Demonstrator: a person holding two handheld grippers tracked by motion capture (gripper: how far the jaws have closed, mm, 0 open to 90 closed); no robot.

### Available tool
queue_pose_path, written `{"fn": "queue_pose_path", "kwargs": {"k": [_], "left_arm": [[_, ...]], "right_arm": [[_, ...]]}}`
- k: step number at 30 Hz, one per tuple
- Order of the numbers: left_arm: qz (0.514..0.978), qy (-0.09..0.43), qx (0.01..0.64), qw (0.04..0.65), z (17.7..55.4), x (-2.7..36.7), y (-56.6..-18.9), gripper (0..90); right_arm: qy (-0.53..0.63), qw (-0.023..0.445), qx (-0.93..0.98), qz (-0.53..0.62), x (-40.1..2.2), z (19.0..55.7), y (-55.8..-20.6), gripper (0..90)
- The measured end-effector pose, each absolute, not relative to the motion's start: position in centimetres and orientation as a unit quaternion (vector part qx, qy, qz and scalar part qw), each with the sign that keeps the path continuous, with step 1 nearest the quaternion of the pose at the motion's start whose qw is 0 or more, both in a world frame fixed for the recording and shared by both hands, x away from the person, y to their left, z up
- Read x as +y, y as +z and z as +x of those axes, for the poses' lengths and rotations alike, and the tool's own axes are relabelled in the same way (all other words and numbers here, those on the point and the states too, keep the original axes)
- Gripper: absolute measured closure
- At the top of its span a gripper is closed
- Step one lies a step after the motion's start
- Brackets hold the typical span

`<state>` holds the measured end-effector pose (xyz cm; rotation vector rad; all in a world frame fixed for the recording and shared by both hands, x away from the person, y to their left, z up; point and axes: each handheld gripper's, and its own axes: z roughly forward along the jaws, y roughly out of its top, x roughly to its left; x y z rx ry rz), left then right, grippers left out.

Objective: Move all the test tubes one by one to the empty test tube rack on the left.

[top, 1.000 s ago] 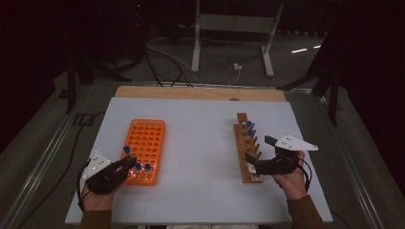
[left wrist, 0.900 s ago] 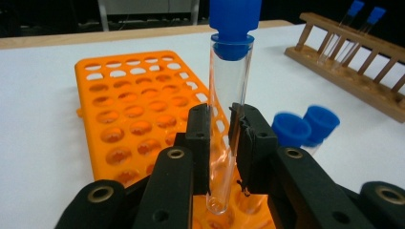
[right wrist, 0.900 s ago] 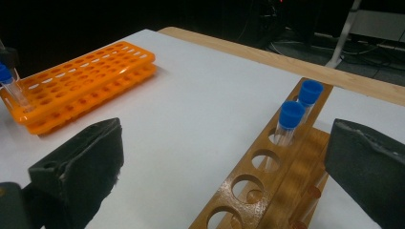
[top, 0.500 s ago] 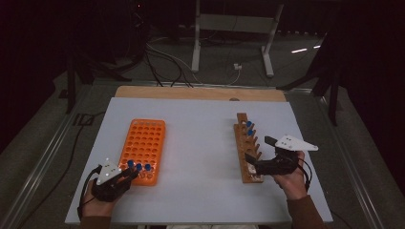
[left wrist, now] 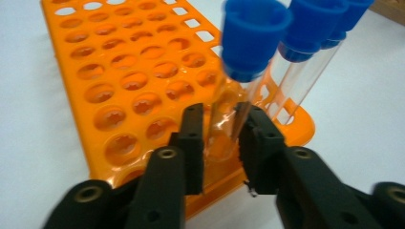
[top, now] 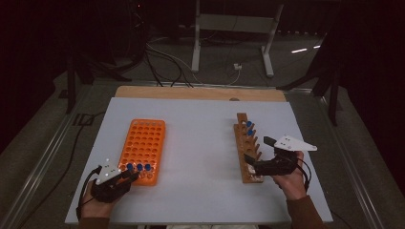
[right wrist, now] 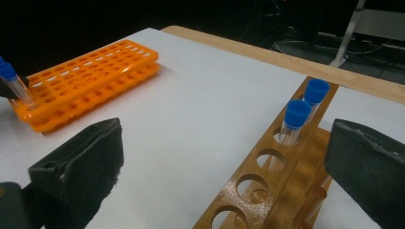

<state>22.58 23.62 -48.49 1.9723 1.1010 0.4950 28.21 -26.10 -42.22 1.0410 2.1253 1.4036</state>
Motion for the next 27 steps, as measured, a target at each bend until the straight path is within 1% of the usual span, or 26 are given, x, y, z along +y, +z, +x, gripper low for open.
{"fn": "queue_pose_path", "kwargs": {"k": [3, 5, 7, 9, 13, 16, 22, 27], "left_arm": [[0.769, 0.202, 0.429, 0.429, 22.2, 24.1, -48.0, 70.0], [0.766, 0.209, 0.417, 0.442, 21.9, 24.2, -47.6, 72.4], [0.771, 0.213, 0.413, 0.435, 21.8, 24.1, -47.5, 76.6], [0.779, 0.211, 0.416, 0.419, 22.0, 23.9, -47.5, 77.9], [0.782, 0.209, 0.423, 0.408, 22.2, 23.7, -47.7, 78.2], [0.781, 0.207, 0.422, 0.411, 22.1, 23.7, -47.6, 77.7], [0.756, 0.206, 0.414, 0.463, 21.5, 24.5, -46.4, 67.4], [0.737, 0.212, 0.405, 0.498, 21.4, 24.7, -44.8, 56.1]], "right_arm": [[0.500, 0.193, 0.758, 0.372, -26.1, 28.2, -42.3, 0.1], [0.500, 0.193, 0.758, 0.372, -26.1, 28.3, -42.3, 0.1], [0.500, 0.192, 0.758, 0.371, -26.1, 28.3, -42.3, 0.1], [0.499, 0.193, 0.759, 0.370, -26.0, 28.3, -42.3, 0.1], [0.500, 0.192, 0.759, 0.370, -26.0, 28.3, -42.3, 0.1], [0.500, 0.192, 0.759, 0.371, -26.1, 28.3, -42.3, 0.1], [0.502, 0.194, 0.756, 0.374, -26.4, 28.4, -42.2, 0.1], [0.502, 0.197, 0.753, 0.377, -26.6, 28.5, -42.1, 0.1]]}}
